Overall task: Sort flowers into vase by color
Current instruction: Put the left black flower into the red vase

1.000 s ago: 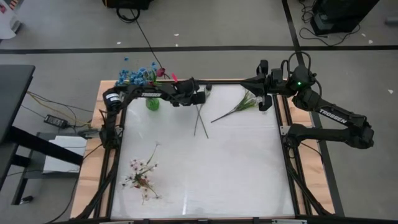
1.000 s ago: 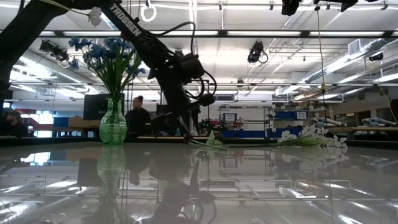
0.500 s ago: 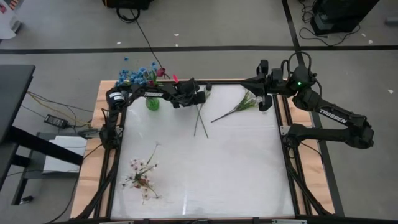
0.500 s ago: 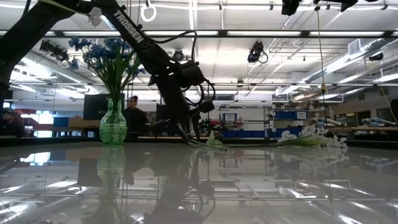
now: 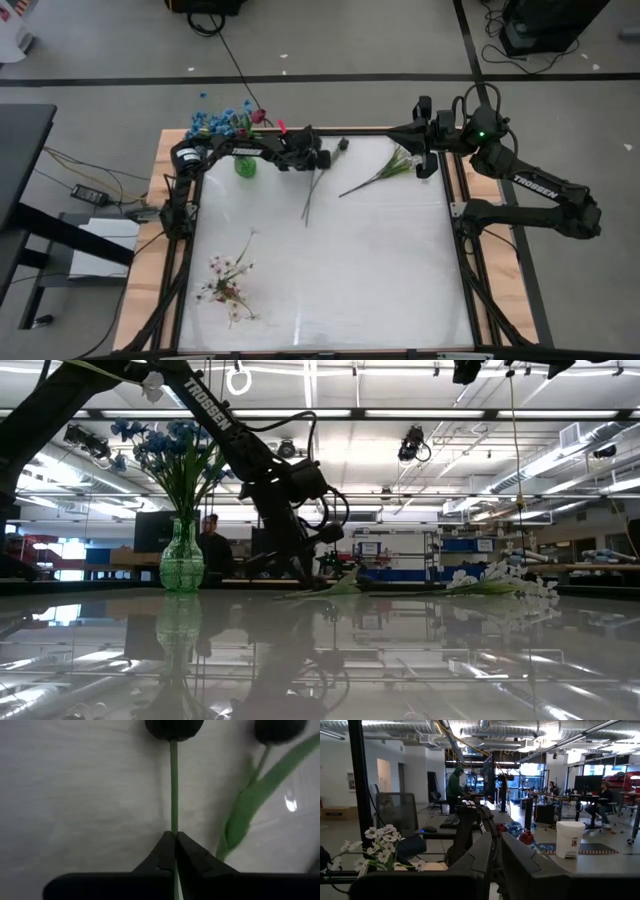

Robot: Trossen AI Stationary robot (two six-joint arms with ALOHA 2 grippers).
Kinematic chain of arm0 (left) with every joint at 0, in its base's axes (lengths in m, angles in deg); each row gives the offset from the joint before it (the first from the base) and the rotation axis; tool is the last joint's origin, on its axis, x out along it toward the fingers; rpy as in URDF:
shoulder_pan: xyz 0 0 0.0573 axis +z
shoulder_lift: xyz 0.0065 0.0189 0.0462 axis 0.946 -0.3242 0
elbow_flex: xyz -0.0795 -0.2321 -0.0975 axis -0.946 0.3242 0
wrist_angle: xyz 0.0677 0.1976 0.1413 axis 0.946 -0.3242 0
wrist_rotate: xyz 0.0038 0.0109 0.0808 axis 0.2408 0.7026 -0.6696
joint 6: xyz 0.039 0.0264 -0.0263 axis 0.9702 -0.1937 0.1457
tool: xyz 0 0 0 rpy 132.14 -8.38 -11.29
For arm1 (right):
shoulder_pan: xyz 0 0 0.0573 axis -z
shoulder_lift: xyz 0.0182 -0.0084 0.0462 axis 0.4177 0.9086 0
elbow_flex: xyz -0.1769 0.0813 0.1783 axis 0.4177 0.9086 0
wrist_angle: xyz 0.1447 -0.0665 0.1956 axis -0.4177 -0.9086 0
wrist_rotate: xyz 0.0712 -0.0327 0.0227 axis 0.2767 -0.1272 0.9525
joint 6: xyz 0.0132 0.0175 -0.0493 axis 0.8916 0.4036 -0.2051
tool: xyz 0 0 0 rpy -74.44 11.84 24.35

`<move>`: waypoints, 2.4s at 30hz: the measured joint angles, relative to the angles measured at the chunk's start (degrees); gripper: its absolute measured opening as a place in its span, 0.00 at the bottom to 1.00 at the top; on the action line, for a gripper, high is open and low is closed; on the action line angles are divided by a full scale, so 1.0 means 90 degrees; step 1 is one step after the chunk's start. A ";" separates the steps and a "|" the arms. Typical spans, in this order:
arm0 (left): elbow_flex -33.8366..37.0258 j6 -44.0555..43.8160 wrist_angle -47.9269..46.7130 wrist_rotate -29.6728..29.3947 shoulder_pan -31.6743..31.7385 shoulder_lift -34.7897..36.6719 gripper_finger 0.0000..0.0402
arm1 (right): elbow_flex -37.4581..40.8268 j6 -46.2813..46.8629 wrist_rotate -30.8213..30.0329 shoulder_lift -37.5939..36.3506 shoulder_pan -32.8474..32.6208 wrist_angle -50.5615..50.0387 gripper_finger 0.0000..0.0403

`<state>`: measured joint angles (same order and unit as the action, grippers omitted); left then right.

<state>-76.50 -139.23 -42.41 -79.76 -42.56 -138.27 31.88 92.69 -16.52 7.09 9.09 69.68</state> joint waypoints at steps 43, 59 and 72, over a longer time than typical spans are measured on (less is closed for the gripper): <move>0.0001 0.5264 0.0431 -0.1397 -0.5096 0.4912 0.03 | -0.0002 0.0002 -0.0002 0.0000 0.0000 -0.0002 0.12; 0.0009 0.6037 -0.1961 -0.1924 -0.6312 0.7659 0.03 | -0.0002 0.0001 -0.0002 0.0000 0.0000 0.0000 0.12; 0.3049 0.4540 -0.0425 -0.1865 -0.7620 1.0266 0.01 | -0.0002 0.0002 -0.0002 0.0000 0.0000 -0.0002 0.12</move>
<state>-49.07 -98.38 -46.23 -96.55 -111.14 -45.87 31.86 92.71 -16.55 7.09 9.09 69.66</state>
